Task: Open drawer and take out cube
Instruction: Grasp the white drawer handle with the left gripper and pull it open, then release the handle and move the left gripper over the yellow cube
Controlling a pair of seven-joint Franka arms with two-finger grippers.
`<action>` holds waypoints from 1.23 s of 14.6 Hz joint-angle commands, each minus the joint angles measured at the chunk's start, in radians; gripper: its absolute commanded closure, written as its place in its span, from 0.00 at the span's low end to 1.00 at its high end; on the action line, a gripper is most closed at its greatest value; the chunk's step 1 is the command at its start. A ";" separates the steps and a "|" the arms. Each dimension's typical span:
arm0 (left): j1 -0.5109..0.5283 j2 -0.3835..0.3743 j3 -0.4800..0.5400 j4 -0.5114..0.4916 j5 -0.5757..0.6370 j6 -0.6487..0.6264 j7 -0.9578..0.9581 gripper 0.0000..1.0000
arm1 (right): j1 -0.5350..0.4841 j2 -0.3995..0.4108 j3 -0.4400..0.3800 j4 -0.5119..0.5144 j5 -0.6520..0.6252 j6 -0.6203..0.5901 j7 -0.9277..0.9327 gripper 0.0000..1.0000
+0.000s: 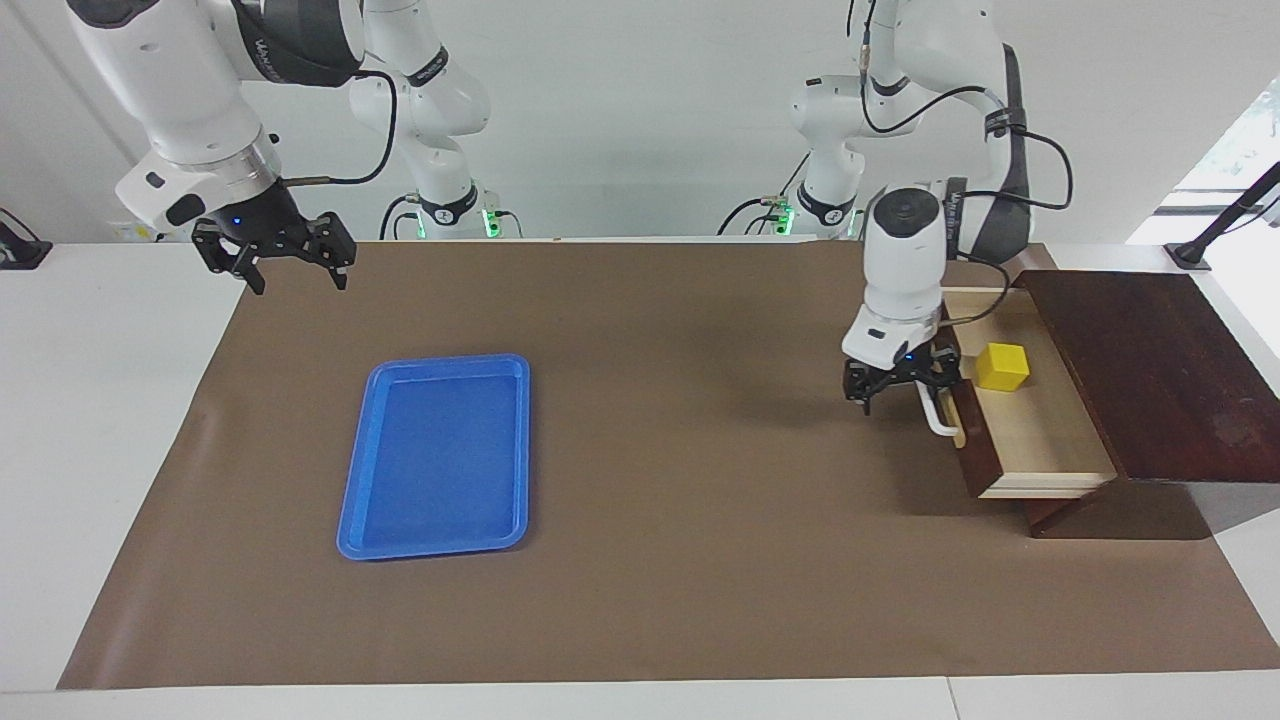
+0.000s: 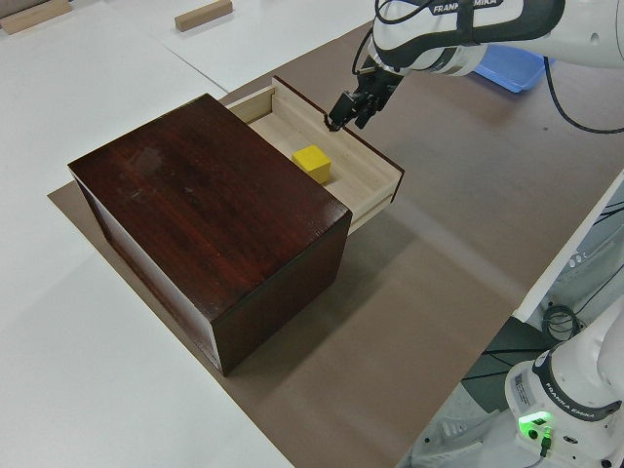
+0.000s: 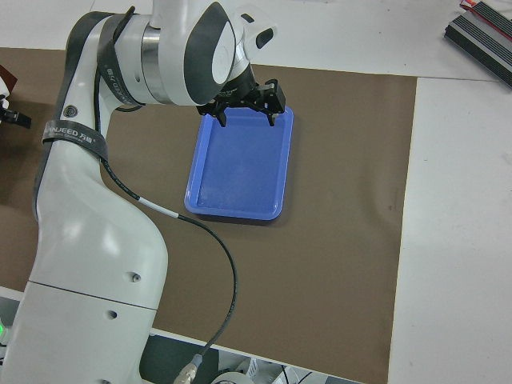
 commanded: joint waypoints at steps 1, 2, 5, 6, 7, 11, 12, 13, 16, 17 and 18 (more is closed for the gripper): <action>-0.039 -0.016 0.011 0.000 -0.044 -0.035 -0.029 0.00 | -0.020 -0.004 0.000 -0.006 -0.002 0.017 -0.018 0.00; -0.038 -0.017 0.011 0.002 -0.044 -0.048 -0.026 0.00 | -0.021 -0.005 -0.003 -0.006 -0.004 0.017 -0.025 0.00; -0.035 0.018 0.010 0.145 -0.090 -0.189 -0.028 0.00 | -0.018 -0.007 -0.004 -0.009 -0.014 0.005 -0.068 0.00; -0.032 0.058 0.013 0.263 -0.171 -0.284 -0.031 0.00 | -0.020 -0.007 -0.006 -0.004 -0.011 0.005 -0.065 0.00; -0.021 0.082 0.022 0.390 -0.257 -0.403 -0.032 0.00 | -0.027 -0.008 -0.007 -0.001 -0.002 0.007 -0.061 0.00; 0.161 0.034 0.023 0.445 -0.297 -0.512 -0.090 0.00 | -0.044 -0.008 -0.006 0.014 0.004 0.019 -0.037 0.00; 0.199 0.017 0.025 0.420 -0.322 -0.510 -0.142 0.00 | -0.047 -0.007 -0.006 0.022 0.022 0.020 -0.040 0.00; 0.223 0.004 0.025 0.396 -0.329 -0.506 -0.214 0.00 | -0.052 -0.007 -0.009 0.046 0.019 0.002 -0.061 0.00; 0.255 -0.055 0.025 0.265 -0.329 -0.442 -0.467 0.00 | -0.072 -0.027 -0.024 0.021 0.026 -0.018 -0.152 0.00; 0.255 -0.083 0.025 0.204 -0.331 -0.403 -0.538 0.00 | -0.070 -0.028 -0.024 0.019 0.021 -0.018 -0.147 0.00; 0.252 -0.110 0.025 0.132 -0.331 -0.339 -0.615 0.00 | -0.073 -0.025 -0.024 0.022 0.016 -0.004 -0.155 0.00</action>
